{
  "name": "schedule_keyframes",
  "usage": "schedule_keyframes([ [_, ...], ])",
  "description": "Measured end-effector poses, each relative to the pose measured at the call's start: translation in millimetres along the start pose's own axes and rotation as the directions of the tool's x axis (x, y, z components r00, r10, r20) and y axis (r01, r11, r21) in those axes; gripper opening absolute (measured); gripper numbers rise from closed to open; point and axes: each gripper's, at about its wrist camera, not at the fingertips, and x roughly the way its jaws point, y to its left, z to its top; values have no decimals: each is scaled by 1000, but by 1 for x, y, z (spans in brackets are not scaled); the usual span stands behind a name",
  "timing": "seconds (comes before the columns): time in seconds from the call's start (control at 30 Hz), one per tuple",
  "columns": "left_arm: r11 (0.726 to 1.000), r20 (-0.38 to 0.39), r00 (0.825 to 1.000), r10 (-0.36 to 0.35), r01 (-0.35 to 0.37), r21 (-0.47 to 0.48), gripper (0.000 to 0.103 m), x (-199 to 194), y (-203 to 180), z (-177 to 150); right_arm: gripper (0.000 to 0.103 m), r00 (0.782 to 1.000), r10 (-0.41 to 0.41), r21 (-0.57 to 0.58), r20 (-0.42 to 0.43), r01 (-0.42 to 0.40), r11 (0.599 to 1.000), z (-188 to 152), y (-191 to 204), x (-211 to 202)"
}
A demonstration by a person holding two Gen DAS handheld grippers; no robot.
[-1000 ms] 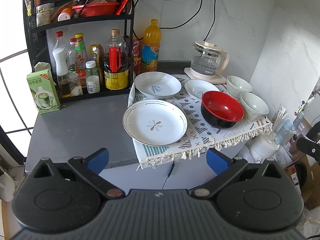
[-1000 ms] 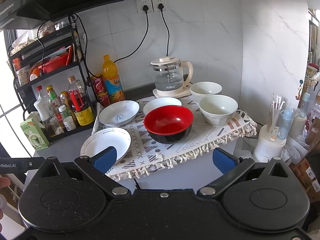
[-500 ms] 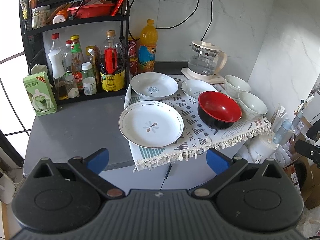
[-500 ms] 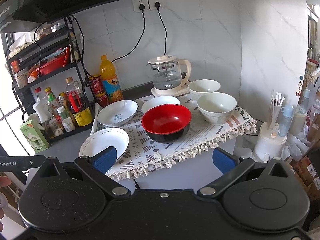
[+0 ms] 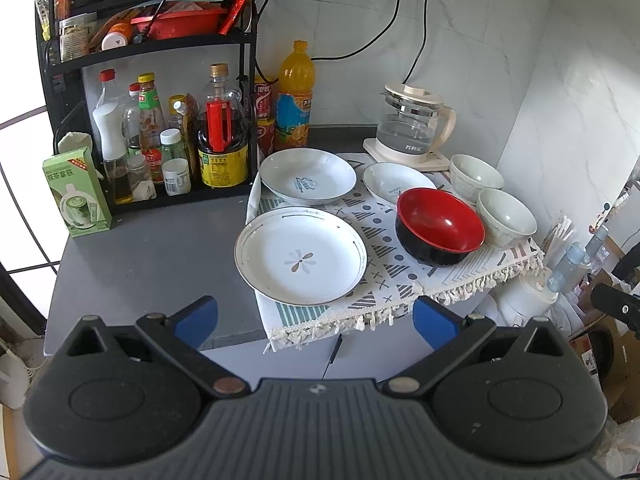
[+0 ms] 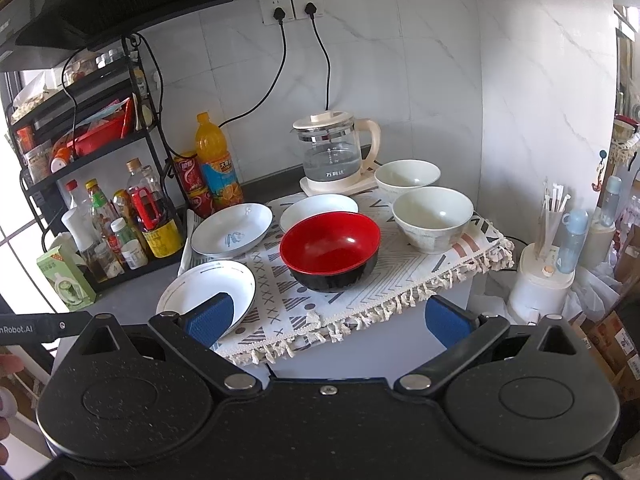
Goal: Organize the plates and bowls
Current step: 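Move both grippers toward the white bowls beside the red bowl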
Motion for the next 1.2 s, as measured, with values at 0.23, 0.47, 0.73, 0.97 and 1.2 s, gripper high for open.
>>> schedule_keyframes([
  [0.23, 1000, 7, 1000, -12, 12, 5, 103, 4, -2, 3, 103, 1000, -11, -11, 9, 11, 1000, 2, 3, 2],
  [0.47, 1000, -5, 1000, -13, 13, 0, 103, 17, -1, 8, 103, 1000, -20, -1, -1, 20, 1000, 6, -1, 15],
  [0.73, 1000, -27, 1000, -13, 13, -16, 103, 38, -1, 18, 103, 999, -33, -1, -16, 33, 999, 13, -6, 38],
  [0.97, 1000, -46, 999, -7, 6, -21, 102, 64, -9, 36, 103, 999, -38, 4, -39, 38, 999, 27, -13, 61],
  [1.2, 999, -58, 998, -34, 33, -23, 102, 89, -17, 55, 103, 998, -36, 22, -60, 38, 999, 42, -24, 87],
])
